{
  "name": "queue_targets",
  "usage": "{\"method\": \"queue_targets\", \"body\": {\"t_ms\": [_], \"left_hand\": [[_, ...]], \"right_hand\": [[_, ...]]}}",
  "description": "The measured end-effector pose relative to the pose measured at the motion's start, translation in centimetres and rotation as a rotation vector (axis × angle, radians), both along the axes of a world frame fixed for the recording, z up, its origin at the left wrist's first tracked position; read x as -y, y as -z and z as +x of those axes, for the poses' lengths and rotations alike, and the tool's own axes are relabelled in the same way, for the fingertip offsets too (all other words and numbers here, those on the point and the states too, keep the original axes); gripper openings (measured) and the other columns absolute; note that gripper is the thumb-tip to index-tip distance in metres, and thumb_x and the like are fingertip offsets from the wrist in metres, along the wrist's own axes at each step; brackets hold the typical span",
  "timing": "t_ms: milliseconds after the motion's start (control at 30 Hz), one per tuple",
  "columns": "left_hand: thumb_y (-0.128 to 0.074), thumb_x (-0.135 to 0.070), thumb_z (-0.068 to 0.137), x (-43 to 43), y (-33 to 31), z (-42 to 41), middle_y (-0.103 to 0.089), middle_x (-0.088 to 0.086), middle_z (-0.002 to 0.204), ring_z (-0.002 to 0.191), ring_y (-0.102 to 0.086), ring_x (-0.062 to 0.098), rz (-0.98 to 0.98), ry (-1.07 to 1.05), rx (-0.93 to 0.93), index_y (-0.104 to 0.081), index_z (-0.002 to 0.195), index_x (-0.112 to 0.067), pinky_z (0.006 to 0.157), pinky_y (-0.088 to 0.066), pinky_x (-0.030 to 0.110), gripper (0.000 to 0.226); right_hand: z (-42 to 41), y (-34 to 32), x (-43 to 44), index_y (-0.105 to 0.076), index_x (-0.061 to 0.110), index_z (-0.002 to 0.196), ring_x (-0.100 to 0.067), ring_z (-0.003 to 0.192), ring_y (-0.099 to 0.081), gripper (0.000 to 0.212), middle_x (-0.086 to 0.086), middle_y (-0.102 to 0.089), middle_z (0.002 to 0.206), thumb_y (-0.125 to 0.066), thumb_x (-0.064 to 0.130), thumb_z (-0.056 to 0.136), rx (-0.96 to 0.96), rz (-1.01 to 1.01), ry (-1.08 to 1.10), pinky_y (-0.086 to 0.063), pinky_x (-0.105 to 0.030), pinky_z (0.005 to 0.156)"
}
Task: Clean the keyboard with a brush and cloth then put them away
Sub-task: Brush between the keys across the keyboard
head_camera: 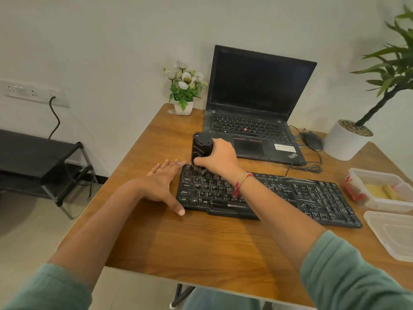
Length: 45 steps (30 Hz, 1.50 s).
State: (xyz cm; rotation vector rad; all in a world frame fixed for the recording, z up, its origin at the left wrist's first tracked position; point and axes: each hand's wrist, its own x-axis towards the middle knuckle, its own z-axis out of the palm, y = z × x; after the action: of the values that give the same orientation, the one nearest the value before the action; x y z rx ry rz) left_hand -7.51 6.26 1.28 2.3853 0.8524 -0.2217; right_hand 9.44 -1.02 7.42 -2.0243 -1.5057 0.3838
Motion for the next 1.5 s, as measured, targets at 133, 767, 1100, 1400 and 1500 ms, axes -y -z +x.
{"method": "queue_targets", "body": {"t_ms": [133,767,1100,1400,1500], "left_hand": [[-0.062,-0.09,0.022,-0.1,0.2,0.0,0.013,-0.004,0.157,0.14,0.023,0.011,0.016,-0.008,0.011,0.013,0.147,-0.032,0.114,0.016,0.039,0.157],[-0.063,-0.088,0.022,0.1,0.0,0.0,0.014,-0.006,0.157,0.14,0.022,0.01,0.009,-0.018,0.009,0.014,0.147,-0.032,0.113,0.017,0.036,0.157],[-0.066,-0.086,0.022,-0.1,0.5,0.1,0.008,-0.008,0.157,0.141,0.018,0.01,0.023,-0.027,0.056,0.007,0.145,-0.039,0.115,0.014,0.041,0.15],[-0.063,-0.088,0.02,0.0,0.3,0.0,0.009,-0.007,0.157,0.141,0.018,0.011,0.012,-0.027,0.062,0.007,0.146,-0.038,0.113,0.017,0.037,0.153],[-0.062,-0.089,0.018,0.2,0.1,0.0,0.009,-0.007,0.157,0.141,0.017,0.011,0.005,-0.02,0.065,0.007,0.146,-0.038,0.112,0.017,0.035,0.153]], "right_hand": [[-1.6,0.8,0.4,-0.062,0.012,0.077,-0.014,0.073,-0.061,0.025,0.0,-0.064,0.077,-0.079,0.026,0.065,-0.049,-0.049,-0.1,-0.05,-0.025,0.057],[-0.8,0.6,0.6,-0.059,0.014,0.075,-0.01,0.067,-0.057,0.023,0.003,-0.06,0.073,-0.078,0.024,0.067,-0.053,-0.057,-0.069,-0.046,-0.021,0.052],[0.0,1.0,1.8,-0.063,0.011,0.082,-0.005,0.066,-0.055,0.025,0.005,-0.06,0.073,-0.079,0.023,0.067,-0.087,-0.04,-0.062,-0.043,-0.018,0.05],[0.2,0.5,1.9,-0.061,0.013,0.081,-0.011,0.07,-0.06,0.023,0.005,-0.061,0.074,-0.079,0.021,0.068,-0.113,-0.06,-0.065,-0.049,-0.021,0.055],[1.8,0.1,2.0,-0.06,0.014,0.08,-0.01,0.073,-0.061,0.022,0.003,-0.063,0.079,-0.078,0.019,0.069,-0.144,-0.046,0.0,-0.054,-0.023,0.06]]}}
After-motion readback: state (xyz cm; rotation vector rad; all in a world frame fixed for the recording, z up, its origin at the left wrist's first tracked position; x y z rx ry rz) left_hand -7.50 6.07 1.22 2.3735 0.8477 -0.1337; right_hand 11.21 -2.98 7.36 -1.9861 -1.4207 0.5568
